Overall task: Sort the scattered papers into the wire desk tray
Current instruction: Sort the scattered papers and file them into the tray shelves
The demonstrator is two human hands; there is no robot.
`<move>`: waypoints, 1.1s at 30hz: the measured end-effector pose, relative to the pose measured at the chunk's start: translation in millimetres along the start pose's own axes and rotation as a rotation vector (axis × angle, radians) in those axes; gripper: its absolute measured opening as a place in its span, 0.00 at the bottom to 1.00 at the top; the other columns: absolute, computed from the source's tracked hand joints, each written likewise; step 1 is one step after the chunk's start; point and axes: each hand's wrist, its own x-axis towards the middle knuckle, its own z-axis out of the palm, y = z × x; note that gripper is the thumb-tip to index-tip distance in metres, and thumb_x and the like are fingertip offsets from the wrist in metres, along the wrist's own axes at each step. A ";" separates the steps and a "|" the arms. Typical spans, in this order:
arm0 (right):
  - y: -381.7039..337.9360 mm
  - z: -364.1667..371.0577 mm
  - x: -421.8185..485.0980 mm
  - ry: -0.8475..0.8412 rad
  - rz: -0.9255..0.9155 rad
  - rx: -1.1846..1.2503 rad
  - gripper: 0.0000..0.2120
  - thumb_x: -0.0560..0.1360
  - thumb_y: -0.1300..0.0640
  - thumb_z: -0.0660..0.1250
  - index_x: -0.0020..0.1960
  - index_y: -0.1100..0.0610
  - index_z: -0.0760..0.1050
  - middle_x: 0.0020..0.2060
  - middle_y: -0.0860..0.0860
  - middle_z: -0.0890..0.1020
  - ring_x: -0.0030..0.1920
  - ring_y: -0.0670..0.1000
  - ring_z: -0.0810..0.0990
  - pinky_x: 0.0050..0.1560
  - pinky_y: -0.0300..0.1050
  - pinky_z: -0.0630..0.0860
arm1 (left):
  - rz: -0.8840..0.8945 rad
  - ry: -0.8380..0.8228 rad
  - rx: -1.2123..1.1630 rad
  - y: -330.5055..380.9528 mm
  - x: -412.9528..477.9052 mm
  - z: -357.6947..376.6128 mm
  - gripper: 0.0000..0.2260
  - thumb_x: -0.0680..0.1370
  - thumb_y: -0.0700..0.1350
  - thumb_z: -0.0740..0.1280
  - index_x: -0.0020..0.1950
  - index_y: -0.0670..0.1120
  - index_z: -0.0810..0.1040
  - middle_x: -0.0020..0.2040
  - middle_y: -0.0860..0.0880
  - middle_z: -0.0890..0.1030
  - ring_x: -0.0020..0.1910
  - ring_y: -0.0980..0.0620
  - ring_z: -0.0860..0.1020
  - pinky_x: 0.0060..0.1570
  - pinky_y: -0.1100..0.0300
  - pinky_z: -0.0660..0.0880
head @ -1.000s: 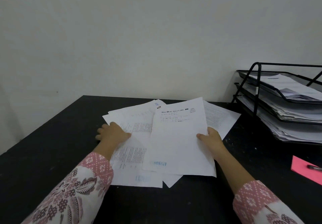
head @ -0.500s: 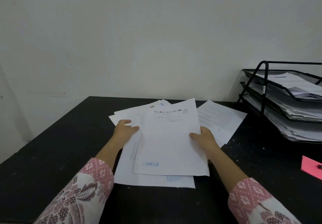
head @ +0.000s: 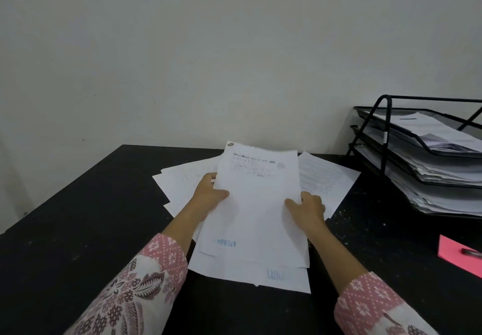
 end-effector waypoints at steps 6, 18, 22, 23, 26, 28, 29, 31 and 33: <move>0.8 -21.1 5.4 -0.109 0.078 0.421 0.14 0.74 0.51 0.68 0.53 0.57 0.67 0.50 0.53 0.76 0.47 0.51 0.75 0.45 0.45 0.72 | 0.014 0.009 -0.241 7.5 10.4 9.0 0.24 0.75 0.30 0.65 0.69 0.43 0.64 0.63 0.43 0.73 0.55 0.44 0.75 0.47 0.54 0.75; 9.2 -29.0 34.7 0.096 0.123 0.403 0.12 0.76 0.64 0.62 0.60 0.62 0.70 0.52 0.55 0.75 0.48 0.53 0.73 0.45 0.43 0.70 | 0.152 0.076 0.692 -15.9 49.5 -3.5 0.21 0.77 0.49 0.66 0.69 0.46 0.69 0.69 0.45 0.68 0.67 0.46 0.68 0.66 0.55 0.65; 18.7 -24.6 39.7 0.193 0.093 0.381 0.11 0.77 0.65 0.59 0.59 0.62 0.69 0.49 0.53 0.73 0.47 0.52 0.72 0.40 0.41 0.67 | 0.139 -0.023 1.069 -22.7 50.6 -6.6 0.31 0.73 0.63 0.66 0.70 0.49 0.67 0.69 0.49 0.67 0.67 0.48 0.66 0.65 0.52 0.64; 20.7 -23.5 40.4 0.198 0.089 0.373 0.10 0.77 0.65 0.59 0.58 0.62 0.69 0.49 0.54 0.74 0.47 0.52 0.72 0.40 0.41 0.67 | 0.177 -0.006 1.098 -23.4 51.8 -6.5 0.31 0.72 0.64 0.65 0.69 0.49 0.68 0.68 0.49 0.68 0.66 0.48 0.68 0.64 0.52 0.65; 22.9 -22.1 43.0 0.211 0.078 0.353 0.11 0.77 0.65 0.59 0.59 0.62 0.69 0.52 0.56 0.75 0.47 0.52 0.72 0.43 0.41 0.68 | 0.231 0.003 1.134 -21.8 56.0 -5.9 0.26 0.74 0.63 0.64 0.66 0.49 0.71 0.64 0.49 0.71 0.62 0.49 0.70 0.60 0.55 0.68; 23.7 -22.9 44.8 0.219 0.068 0.335 0.13 0.77 0.65 0.59 0.61 0.63 0.68 0.54 0.57 0.76 0.47 0.52 0.72 0.45 0.42 0.68 | 0.262 -0.015 1.189 -18.8 57.4 -3.0 0.22 0.76 0.60 0.62 0.65 0.49 0.71 0.62 0.49 0.72 0.60 0.49 0.72 0.58 0.57 0.68; 24.4 -22.9 45.3 0.220 0.068 0.330 0.14 0.77 0.65 0.59 0.62 0.63 0.68 0.55 0.58 0.76 0.48 0.52 0.72 0.46 0.42 0.68 | 0.278 -0.023 1.232 -17.2 57.0 -0.7 0.20 0.77 0.59 0.61 0.64 0.48 0.72 0.61 0.49 0.73 0.58 0.49 0.72 0.56 0.58 0.68; 25.0 -23.3 45.4 0.223 0.072 0.333 0.14 0.77 0.65 0.59 0.62 0.63 0.68 0.56 0.58 0.76 0.48 0.52 0.72 0.46 0.42 0.68 | 0.326 -0.031 1.309 -13.8 55.5 3.2 0.17 0.80 0.56 0.59 0.62 0.47 0.72 0.58 0.48 0.74 0.56 0.50 0.73 0.53 0.60 0.68; 26.2 -23.9 45.7 0.222 0.080 0.333 0.14 0.77 0.64 0.60 0.63 0.63 0.68 0.56 0.58 0.76 0.48 0.52 0.72 0.45 0.43 0.68 | 0.390 -0.043 1.383 -11.2 53.0 7.0 0.15 0.81 0.52 0.56 0.60 0.45 0.72 0.57 0.47 0.75 0.54 0.49 0.74 0.51 0.60 0.69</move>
